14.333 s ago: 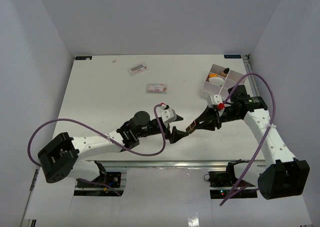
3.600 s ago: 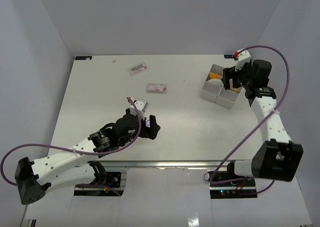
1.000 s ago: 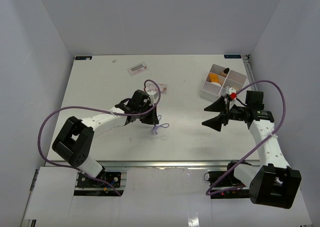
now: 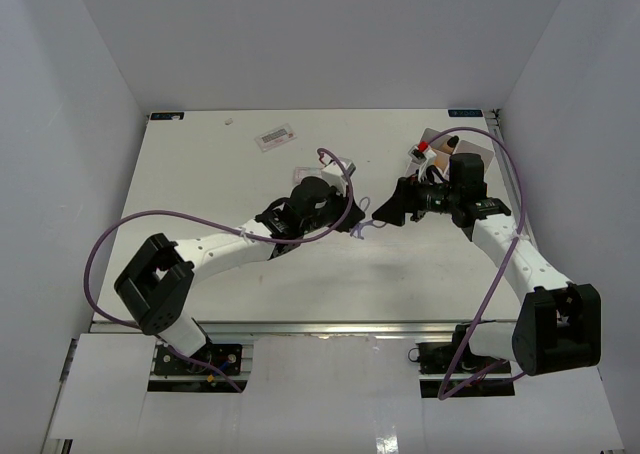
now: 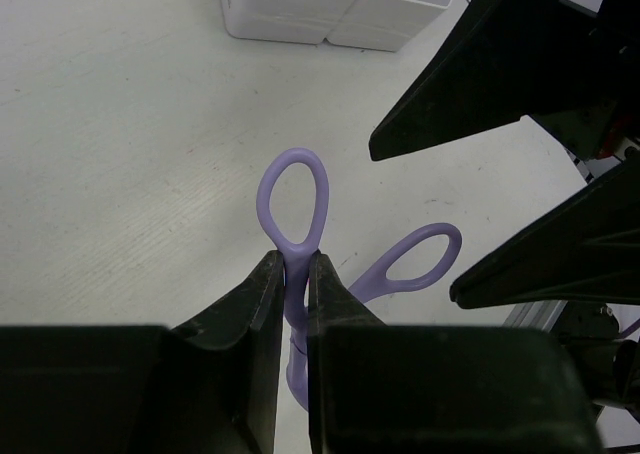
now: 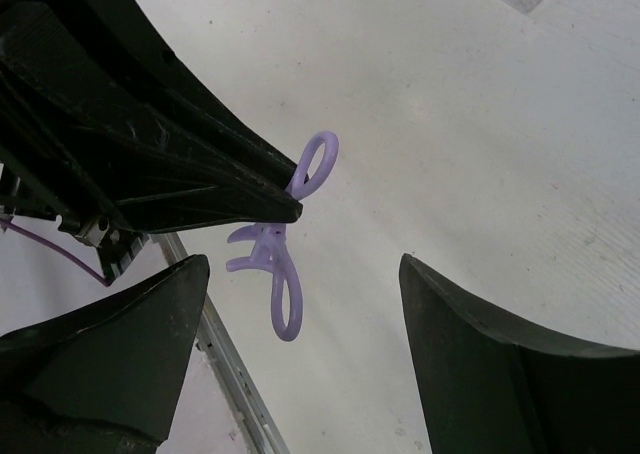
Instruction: Organize the makeup
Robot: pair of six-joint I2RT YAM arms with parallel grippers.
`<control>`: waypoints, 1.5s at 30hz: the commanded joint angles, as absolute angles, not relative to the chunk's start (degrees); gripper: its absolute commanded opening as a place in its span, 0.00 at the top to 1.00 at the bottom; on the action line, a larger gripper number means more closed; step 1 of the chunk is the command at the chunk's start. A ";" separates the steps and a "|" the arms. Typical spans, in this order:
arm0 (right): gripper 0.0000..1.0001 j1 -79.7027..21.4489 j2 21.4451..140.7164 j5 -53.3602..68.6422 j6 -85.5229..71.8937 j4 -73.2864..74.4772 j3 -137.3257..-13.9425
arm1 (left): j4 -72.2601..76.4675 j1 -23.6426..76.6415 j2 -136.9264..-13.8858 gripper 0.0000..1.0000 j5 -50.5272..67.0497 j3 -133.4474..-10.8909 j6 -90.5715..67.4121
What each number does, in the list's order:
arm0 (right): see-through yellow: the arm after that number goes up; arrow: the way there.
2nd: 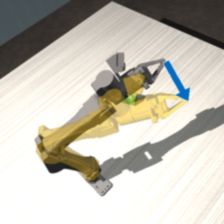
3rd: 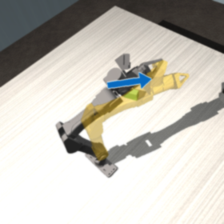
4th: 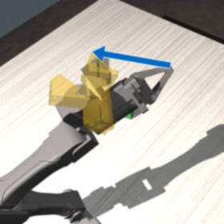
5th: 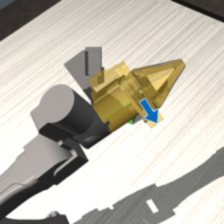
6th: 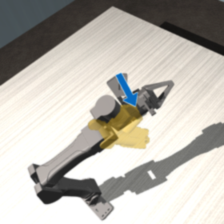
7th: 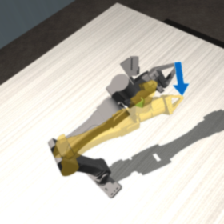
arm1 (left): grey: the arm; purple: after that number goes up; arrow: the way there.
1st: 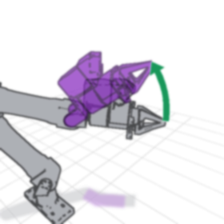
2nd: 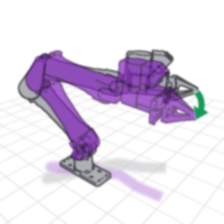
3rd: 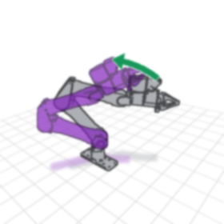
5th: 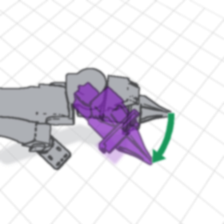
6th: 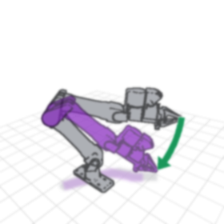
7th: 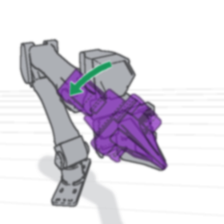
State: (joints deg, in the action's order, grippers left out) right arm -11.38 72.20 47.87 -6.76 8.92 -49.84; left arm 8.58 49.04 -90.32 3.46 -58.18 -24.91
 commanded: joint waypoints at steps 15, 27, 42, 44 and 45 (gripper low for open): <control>0.50 -11.78 72.77 48.41 -8.08 7.65 -51.06 | 11.51 49.74 -90.52 0.84 -2.02 -62.21 -23.82; 0.66 -11.69 73.35 51.80 -8.96 6.11 -51.11 | 12.04 50.23 -91.62 0.83 -1.58 -63.76 -24.08; 0.92 -10.33 71.48 55.47 -5.60 5.36 -50.12 | 13.70 50.27 -90.39 0.41 -0.54 -63.38 -24.87; 0.92 -9.53 71.26 54.94 -4.20 6.10 -50.25 | 13.66 50.35 -89.85 0.31 -0.79 -63.28 -24.53; 0.92 -9.02 71.18 54.62 -3.14 6.88 -50.48 | 13.46 50.31 -89.30 0.25 -1.41 -63.28 -24.21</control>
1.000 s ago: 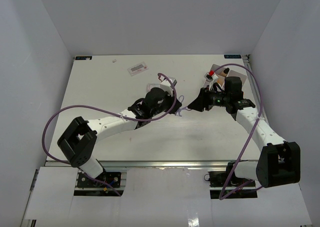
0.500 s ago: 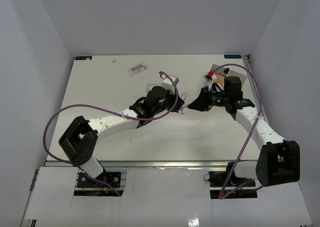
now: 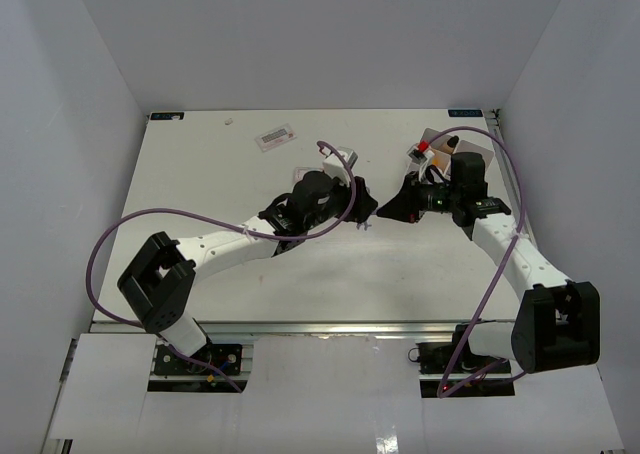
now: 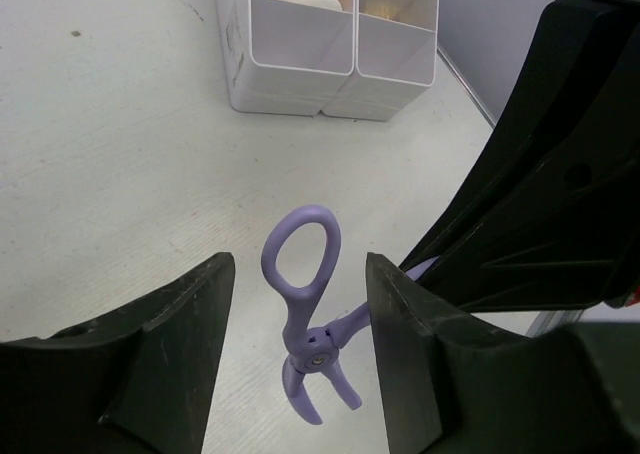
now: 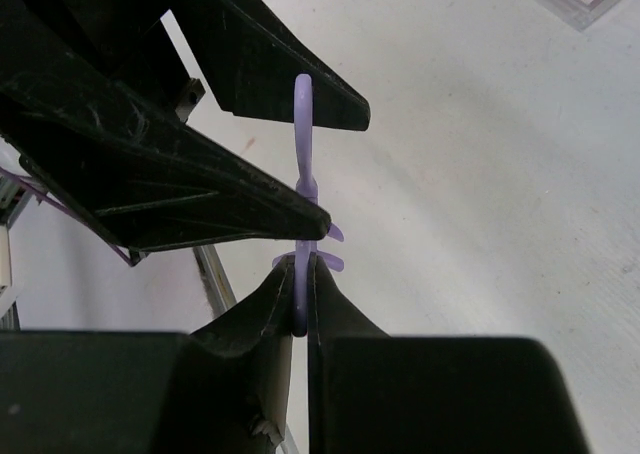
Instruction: Organize the makeup
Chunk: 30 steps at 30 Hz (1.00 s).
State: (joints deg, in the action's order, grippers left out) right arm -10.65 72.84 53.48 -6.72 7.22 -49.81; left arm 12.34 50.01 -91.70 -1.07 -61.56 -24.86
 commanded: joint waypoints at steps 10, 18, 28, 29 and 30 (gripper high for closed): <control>0.92 -3.05 70.90 49.95 12.03 18.88 -53.48 | 9.82 50.27 -81.30 0.06 -7.51 -62.56 -19.87; 0.92 6.89 68.51 37.87 30.07 27.19 -58.89 | 5.91 50.19 -70.66 0.06 -7.09 -53.35 -18.46; 0.92 10.25 77.50 29.20 41.55 31.29 -67.62 | 2.75 49.97 -59.14 0.05 -6.11 -39.11 -21.64; 0.92 10.61 78.50 29.02 42.14 31.29 -68.16 | 2.56 49.93 -58.01 0.05 -6.07 -38.38 -21.87; 0.92 10.81 79.21 28.41 42.50 31.24 -68.52 | 2.37 49.92 -57.29 0.05 -6.16 -37.64 -22.07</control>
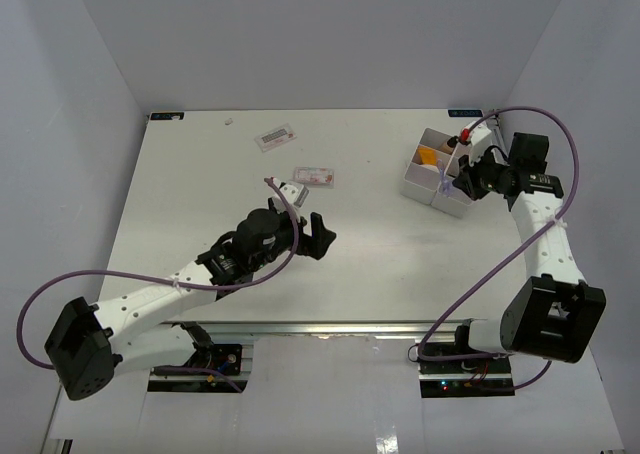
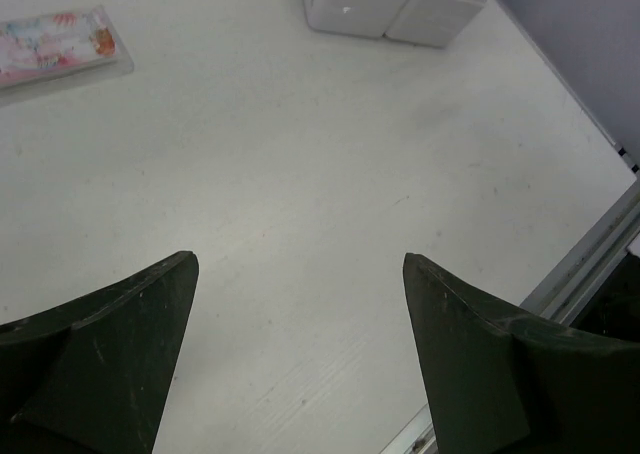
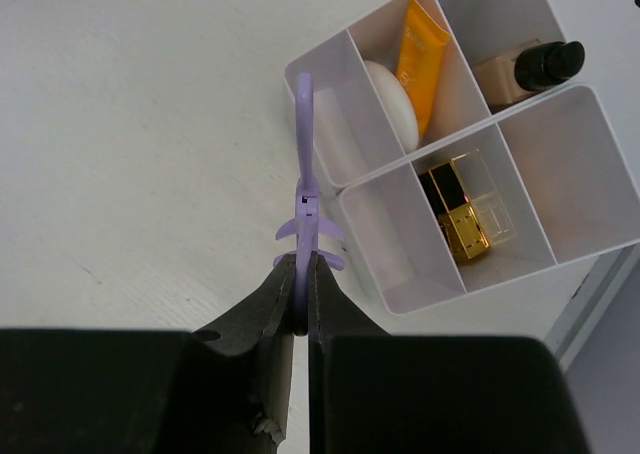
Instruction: Organize the makeup
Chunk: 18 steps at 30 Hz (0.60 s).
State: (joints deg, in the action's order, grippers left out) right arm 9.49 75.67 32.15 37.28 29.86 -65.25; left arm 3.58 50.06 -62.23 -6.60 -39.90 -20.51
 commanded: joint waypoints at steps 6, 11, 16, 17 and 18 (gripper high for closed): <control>0.92 11.60 82.86 26.97 44.37 31.27 -70.66 | 1.02 49.83 -53.98 0.05 -7.47 -34.63 -22.76; 0.92 11.87 85.38 26.28 45.57 30.59 -71.72 | 0.40 49.79 -52.25 0.05 -7.78 -33.49 -23.07; 0.92 12.05 87.30 25.82 45.97 29.60 -72.16 | 0.35 49.75 -51.95 0.05 -7.91 -32.88 -23.38; 0.91 12.10 87.63 25.61 46.02 29.33 -72.16 | 0.29 49.75 -52.00 0.04 -7.91 -32.93 -23.44; 0.89 12.13 88.04 25.44 46.20 29.16 -72.23 | 0.26 49.77 -52.08 0.04 -7.89 -32.96 -23.47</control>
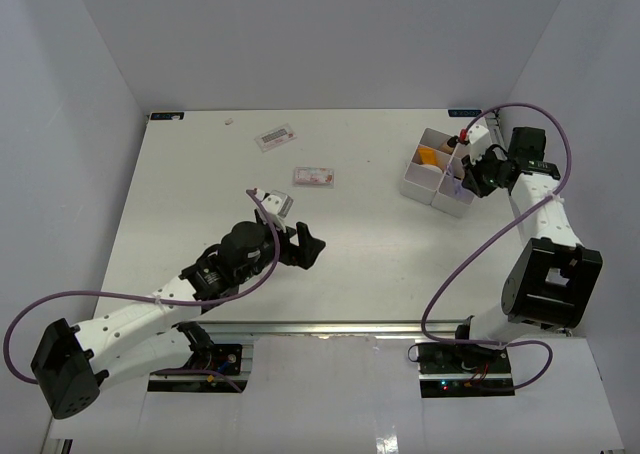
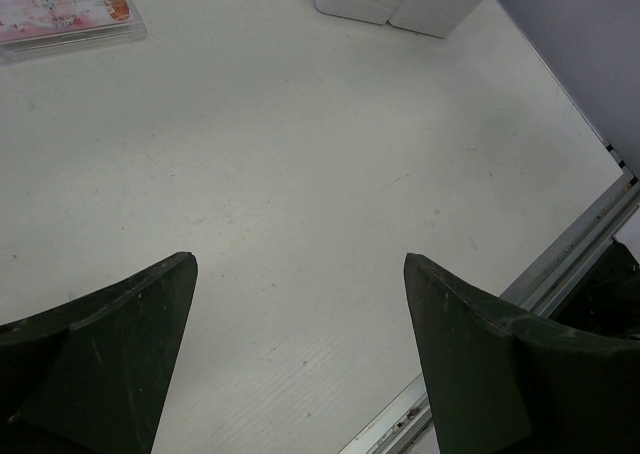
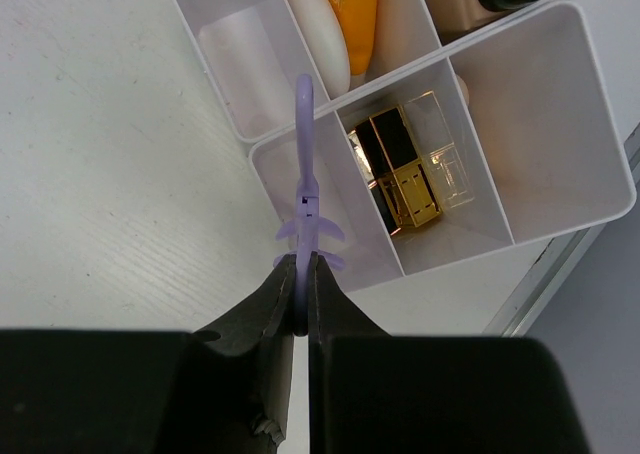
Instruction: Organize the makeup
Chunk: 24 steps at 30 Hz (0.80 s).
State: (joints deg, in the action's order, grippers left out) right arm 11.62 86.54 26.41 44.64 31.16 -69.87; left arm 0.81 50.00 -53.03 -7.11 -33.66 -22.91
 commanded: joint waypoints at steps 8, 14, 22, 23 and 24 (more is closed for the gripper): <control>0.57 12.13 89.54 24.06 47.06 27.95 -72.00 | 0.40 49.75 -52.85 0.03 -7.96 -33.18 -23.73; 0.46 12.28 86.26 25.54 45.32 27.81 -71.54 | -0.58 49.59 -56.19 0.02 -8.82 -36.06 -23.73; 0.35 12.30 70.59 49.16 43.35 38.18 -66.48 | -5.51 41.31 -68.20 0.02 -3.53 -46.45 -25.97; 0.33 12.30 69.17 52.67 43.59 38.92 -64.79 | -6.43 38.93 -71.16 0.02 -1.40 -47.96 -26.07; 0.31 12.35 67.69 56.32 43.60 39.32 -62.67 | -7.51 37.03 -73.26 0.02 -0.38 -50.13 -25.98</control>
State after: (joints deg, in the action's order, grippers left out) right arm 12.16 75.04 37.36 43.70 32.82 -68.19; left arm -3.92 44.03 -66.07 -5.87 -42.72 -24.70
